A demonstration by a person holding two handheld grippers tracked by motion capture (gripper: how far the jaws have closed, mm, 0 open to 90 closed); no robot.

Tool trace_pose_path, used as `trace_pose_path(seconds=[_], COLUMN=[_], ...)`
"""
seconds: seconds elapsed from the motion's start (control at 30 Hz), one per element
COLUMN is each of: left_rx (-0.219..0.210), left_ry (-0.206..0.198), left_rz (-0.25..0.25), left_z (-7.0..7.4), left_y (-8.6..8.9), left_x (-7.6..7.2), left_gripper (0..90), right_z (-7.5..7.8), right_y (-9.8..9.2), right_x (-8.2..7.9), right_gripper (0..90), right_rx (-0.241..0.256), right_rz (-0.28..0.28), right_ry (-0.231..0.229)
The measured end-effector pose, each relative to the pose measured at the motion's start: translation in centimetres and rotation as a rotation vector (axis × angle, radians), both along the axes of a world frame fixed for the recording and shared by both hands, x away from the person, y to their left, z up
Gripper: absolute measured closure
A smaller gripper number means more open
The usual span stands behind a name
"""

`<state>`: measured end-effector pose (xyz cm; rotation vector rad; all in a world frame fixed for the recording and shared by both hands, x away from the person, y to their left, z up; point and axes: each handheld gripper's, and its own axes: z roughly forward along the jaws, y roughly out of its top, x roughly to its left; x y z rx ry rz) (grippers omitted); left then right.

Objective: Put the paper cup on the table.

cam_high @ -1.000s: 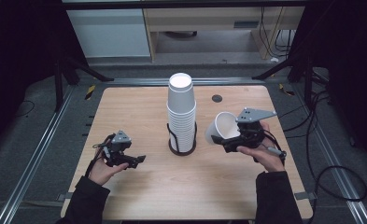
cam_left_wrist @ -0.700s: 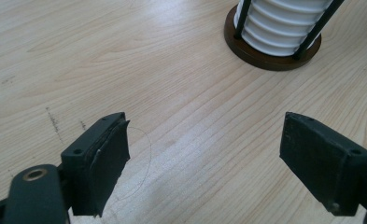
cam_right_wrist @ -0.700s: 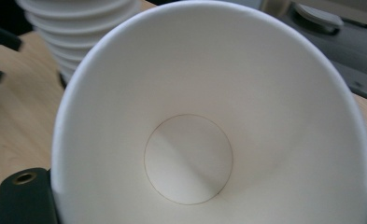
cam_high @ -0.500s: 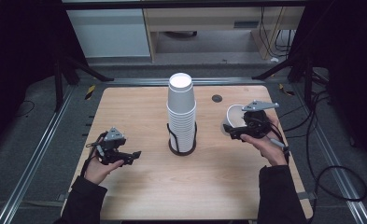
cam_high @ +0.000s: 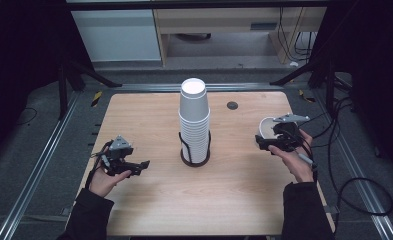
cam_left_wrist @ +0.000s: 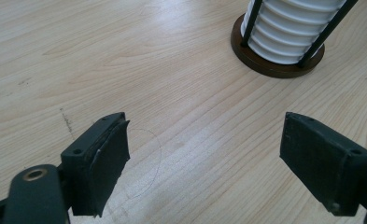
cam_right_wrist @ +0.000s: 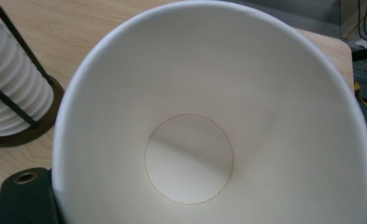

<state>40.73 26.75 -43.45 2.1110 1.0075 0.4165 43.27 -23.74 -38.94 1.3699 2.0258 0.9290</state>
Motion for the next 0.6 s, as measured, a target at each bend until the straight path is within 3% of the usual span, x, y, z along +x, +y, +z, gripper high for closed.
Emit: trace_pose_path(seconds=[0.2, 0.37, 0.6], left_rx=[0.006, 0.012, 0.024], left_ry=[-0.009, -0.019, -0.012], left_rz=[0.014, 0.019, 0.024], left_z=[0.1, 0.3, 0.1], left_y=[0.2, 0.0, -0.3], left_x=[0.0, -0.1, 0.0], left_gripper=[15.0, 15.2, 15.3], right_z=[-1.0, -1.4, -2.7], right_y=[-1.4, -2.4, -3.5], right_x=[-0.2, -0.6, 0.1], right_gripper=[13.6, 13.5, 13.4], right_rx=[-0.027, -0.001, -0.022], right_rz=[-0.028, -0.043, -0.084], right_ry=[0.028, 0.033, 0.076])
